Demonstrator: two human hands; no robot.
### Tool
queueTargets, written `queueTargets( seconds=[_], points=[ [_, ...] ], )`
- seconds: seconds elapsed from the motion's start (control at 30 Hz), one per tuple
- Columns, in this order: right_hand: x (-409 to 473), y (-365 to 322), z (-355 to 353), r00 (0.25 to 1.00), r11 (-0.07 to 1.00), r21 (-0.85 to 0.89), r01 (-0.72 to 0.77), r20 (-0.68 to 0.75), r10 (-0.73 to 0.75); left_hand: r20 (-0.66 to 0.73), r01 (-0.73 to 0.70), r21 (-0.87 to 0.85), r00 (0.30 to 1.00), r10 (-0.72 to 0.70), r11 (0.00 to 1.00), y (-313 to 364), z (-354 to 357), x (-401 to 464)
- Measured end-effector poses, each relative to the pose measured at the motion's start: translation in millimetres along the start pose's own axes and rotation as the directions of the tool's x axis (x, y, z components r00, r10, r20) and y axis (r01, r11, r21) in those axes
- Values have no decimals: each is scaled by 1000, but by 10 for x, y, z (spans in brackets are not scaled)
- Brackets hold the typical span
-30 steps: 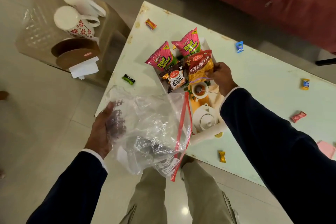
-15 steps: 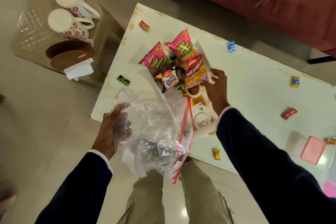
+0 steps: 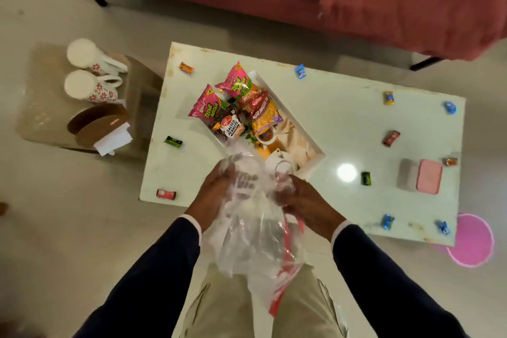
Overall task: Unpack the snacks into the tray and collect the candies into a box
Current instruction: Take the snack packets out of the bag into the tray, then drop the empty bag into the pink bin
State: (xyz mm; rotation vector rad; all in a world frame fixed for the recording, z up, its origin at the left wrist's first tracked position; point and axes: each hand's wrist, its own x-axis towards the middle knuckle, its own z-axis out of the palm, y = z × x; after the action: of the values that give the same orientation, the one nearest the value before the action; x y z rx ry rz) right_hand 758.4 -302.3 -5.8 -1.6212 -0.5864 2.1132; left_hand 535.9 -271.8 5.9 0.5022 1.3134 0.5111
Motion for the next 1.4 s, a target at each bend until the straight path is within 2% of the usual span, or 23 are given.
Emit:
queueTargets(
  seconds=[0.07, 0.1, 0.2, 0.27, 0.33, 0.4, 0.47, 0.5, 0.57, 0.63, 0.7, 0.77, 0.8, 0.87, 0.9, 0.93, 1.0, 1.07, 1.1, 1.17, 1.23, 1.3, 1.4],
  points=[
    [-149, -66, 29, 992, 995, -77, 62, -105, -70, 96, 22, 274, 994, -50, 961, -20, 22, -60],
    [-239, -99, 27, 980, 993, -79, 91, -168, -103, 78, 17, 377, 996, -50, 926, 16, 32, -108],
    [-552, -170, -17, 924, 978, 21, 209, -332, -190, -51, -76, 402, 993, 105, 913, 178, 25, -223],
    [-782, -178, -83, 914, 948, 213, 238, -378, -144, 60, -172, 382, 985, 161, 908, 298, 20, -346],
    [-1002, -192, -107, 950, 867, 446, 224, -300, -91, 334, -231, 449, 939, 78, 863, 361, 109, -509],
    [-1255, -176, -100, 979, 738, 646, 193, -175, -103, 517, -365, 615, 856, -8, 699, 380, 373, -739],
    [-1514, -131, -53, 991, 641, 758, 122, -55, -125, 579, -505, 689, 815, 25, 520, 275, 664, -881],
    [-1631, -106, -13, 991, 625, 777, 76, 13, -136, 591, -525, 688, 806, 32, 501, 195, 793, -921],
    [-1897, -33, -21, 983, 650, 760, 22, 101, -151, 607, -519, 668, 795, 14, 533, 44, 1091, -1043],
    [-2145, 96, -201, 990, 716, 695, 61, 48, -131, 610, -511, 661, 793, 4, 550, -75, 1408, -1192],
    [-2383, 282, -515, 986, 829, 535, 166, -111, -126, 594, -539, 689, 803, 49, 485, -191, 1705, -1336],
    [-2684, 584, -961, 935, 946, 226, 231, -322, -151, 576, -574, 722, 808, 124, 387, -351, 2057, -1477],
    [-2867, 746, -1189, 884, 973, 27, 230, -424, -198, 574, -588, 734, 805, 151, 341, -447, 2246, -1532],
    [-3234, 1024, -1572, 749, 914, -326, 239, -537, -388, 585, -607, 775, 795, 163, 180, -628, 2632, -1620],
    [-3438, 1139, -1724, 701, 848, -460, 263, -513, -496, 601, -618, 780, 784, 156, 98, -732, 2846, -1665],
    [-3631, 1227, -1845, 693, 779, -558, 287, -440, -571, 636, -649, 758, 757, 149, 67, -818, 3087, -1729],
    [-3923, 1367, -1986, 755, 712, -626, 317, -289, -589, 733, -751, 649, 660, 161, 122, -970, 3539, -1869],
    [-4127, 1505, -2125, 768, 751, -575, 325, -304, -564, 788, -824, 534, 566, 241, 188, -1125, 3995, -2029],
    [-4182, 1551, -2209, 747, 797, -507, 329, -377, -548, 765, -817, 512, 574, 292, 266, -1185, 4184, -2087],
    [-4279, 1574, -2390, 693, 864, -395, 313, -528, -492, 682, -747, 461, 643, 347, 479, -1251, 4477, -2148],
    [-4329, 1597, -2669, 628, 896, -335, 291, -640, -443, 687, -673, 399, 669, 283, 622, -1299, 4677, -2099],
    [-4360, 1622, -3004, 557, 921, -200, 334, -747, -364, 734, -622, 439, 665, 141, 649, -1365, 4807, -1936],
    [-4388, 1632, -3401, 515, 921, -77, 383, -809, -282, 719, -566, 581, 694, -42, 585, -1492, 5030, -1647]
  ],
)
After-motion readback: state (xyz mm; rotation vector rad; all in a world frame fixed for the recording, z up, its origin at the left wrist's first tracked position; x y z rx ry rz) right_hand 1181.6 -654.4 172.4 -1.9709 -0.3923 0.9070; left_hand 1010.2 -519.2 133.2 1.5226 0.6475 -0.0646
